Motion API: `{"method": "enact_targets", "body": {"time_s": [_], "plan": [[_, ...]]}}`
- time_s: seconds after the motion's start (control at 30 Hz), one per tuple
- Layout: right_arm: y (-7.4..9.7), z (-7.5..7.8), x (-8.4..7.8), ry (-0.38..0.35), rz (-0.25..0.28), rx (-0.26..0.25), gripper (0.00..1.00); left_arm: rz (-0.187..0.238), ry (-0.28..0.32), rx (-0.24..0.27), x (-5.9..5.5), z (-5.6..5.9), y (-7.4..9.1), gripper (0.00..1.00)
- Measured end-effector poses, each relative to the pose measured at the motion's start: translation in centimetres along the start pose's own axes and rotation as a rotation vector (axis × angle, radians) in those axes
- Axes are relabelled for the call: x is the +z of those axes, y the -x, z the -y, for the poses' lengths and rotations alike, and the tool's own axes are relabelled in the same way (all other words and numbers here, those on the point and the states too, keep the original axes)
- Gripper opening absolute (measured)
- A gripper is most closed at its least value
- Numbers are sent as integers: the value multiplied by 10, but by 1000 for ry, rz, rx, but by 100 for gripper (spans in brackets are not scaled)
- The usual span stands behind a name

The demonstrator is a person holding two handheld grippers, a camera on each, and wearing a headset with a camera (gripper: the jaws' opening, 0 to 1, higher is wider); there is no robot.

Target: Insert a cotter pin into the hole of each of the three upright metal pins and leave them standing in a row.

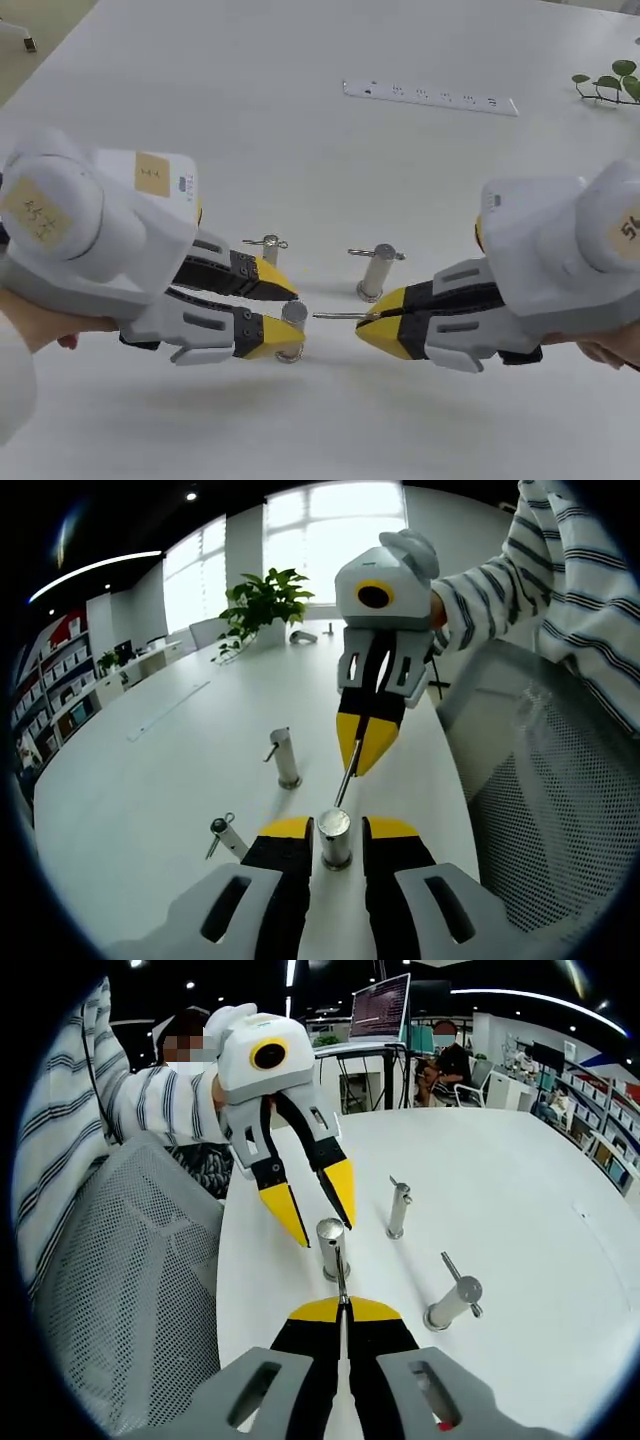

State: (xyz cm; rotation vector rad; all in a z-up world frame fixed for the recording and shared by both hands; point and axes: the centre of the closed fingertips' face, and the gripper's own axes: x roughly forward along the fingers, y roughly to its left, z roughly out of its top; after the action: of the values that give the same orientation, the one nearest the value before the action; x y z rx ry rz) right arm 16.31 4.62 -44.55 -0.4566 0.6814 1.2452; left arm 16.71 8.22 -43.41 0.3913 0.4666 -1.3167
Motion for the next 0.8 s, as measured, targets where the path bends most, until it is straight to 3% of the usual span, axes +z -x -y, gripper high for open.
{"method": "enact_targets", "body": {"time_s": [0.2,0.6,0.8], "plan": [[-1,-2,3,7,7,14,0,-6,9,9,-2,-3,1,10],[-8,-5,5,-8,28,15,0,-6,49,5,-3,-2,1,9],[-13,2,4,-15,18,-1,0,-21,58,12,-4,-1,2,9]]}}
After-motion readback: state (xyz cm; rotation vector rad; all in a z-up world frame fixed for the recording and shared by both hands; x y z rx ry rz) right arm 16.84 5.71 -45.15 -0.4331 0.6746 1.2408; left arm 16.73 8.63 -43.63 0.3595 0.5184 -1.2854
